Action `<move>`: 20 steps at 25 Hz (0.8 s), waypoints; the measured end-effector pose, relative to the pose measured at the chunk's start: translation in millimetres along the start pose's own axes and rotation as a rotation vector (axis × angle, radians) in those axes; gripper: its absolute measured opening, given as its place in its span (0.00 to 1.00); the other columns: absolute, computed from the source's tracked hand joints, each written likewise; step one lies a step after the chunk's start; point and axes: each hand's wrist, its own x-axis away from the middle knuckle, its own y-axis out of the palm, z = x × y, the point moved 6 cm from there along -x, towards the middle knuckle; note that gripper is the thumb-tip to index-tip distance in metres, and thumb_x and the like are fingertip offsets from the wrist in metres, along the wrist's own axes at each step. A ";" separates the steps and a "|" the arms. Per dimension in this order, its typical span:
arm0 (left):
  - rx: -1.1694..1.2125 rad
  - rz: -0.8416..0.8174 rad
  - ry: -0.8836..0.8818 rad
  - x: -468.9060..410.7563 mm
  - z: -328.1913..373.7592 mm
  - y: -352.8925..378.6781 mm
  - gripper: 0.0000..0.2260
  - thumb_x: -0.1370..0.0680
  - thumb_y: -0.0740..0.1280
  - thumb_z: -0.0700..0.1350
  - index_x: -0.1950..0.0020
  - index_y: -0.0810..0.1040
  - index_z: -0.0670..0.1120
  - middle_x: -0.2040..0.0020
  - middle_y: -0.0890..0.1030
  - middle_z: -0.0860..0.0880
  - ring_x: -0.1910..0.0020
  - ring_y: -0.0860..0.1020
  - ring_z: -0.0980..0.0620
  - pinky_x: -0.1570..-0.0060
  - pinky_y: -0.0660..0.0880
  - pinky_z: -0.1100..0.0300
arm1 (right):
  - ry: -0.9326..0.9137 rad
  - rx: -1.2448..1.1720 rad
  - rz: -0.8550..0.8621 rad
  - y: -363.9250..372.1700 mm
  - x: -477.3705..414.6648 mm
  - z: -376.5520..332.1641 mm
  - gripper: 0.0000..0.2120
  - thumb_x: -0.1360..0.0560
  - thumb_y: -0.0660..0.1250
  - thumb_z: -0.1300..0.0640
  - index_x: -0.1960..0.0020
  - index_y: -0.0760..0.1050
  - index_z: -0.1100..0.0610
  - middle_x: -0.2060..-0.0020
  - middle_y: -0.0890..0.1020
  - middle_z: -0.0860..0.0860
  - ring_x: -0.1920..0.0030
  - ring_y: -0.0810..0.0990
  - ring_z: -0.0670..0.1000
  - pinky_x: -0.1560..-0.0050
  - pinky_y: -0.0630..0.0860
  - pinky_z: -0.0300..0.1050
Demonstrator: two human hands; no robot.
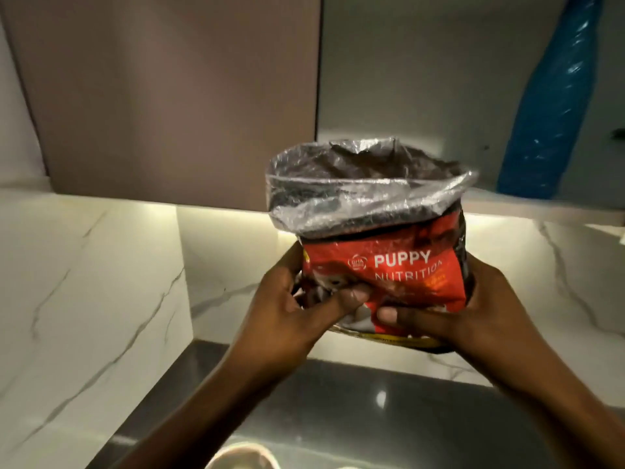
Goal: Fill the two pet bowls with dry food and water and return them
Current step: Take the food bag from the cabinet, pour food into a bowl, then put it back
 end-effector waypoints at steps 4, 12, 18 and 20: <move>0.057 0.058 -0.196 40.4 -84.1 -14.7 0.17 0.25 0.78 0.36 0.38 0.81 0.45 0.47 0.90 0.52 0.48 0.87 0.58 0.50 0.82 0.64 | 0.099 0.026 -0.035 51.0 26.6 66.7 0.23 0.39 0.87 0.52 0.47 0.83 0.44 0.57 0.90 0.35 0.57 0.89 0.38 0.57 0.83 0.33; 0.340 0.213 -0.642 168.5 -247.9 -18.3 0.28 0.31 0.82 0.36 0.32 0.79 0.41 0.39 0.87 0.41 0.36 0.84 0.39 0.36 0.81 0.41 | 0.277 0.053 -0.136 125.5 117.1 184.4 0.35 0.36 0.88 0.56 0.31 0.82 0.51 0.46 0.90 0.43 0.47 0.89 0.41 0.46 0.86 0.39; 0.565 0.319 -0.818 216.2 -287.0 8.2 0.23 0.40 0.71 0.26 0.45 0.83 0.32 0.53 0.88 0.40 0.50 0.85 0.39 0.49 0.82 0.51 | 0.228 0.301 -0.236 139.9 154.4 215.4 0.44 0.36 0.89 0.57 0.23 0.77 0.48 0.39 0.85 0.42 0.37 0.84 0.45 0.35 0.82 0.51; 0.646 0.376 -0.883 227.3 -296.8 12.7 0.27 0.41 0.69 0.24 0.41 0.80 0.29 0.49 0.87 0.37 0.47 0.84 0.38 0.50 0.83 0.50 | 0.203 0.362 -0.255 144.2 163.6 216.3 0.44 0.36 0.88 0.57 0.22 0.76 0.49 0.39 0.84 0.43 0.36 0.83 0.48 0.35 0.81 0.52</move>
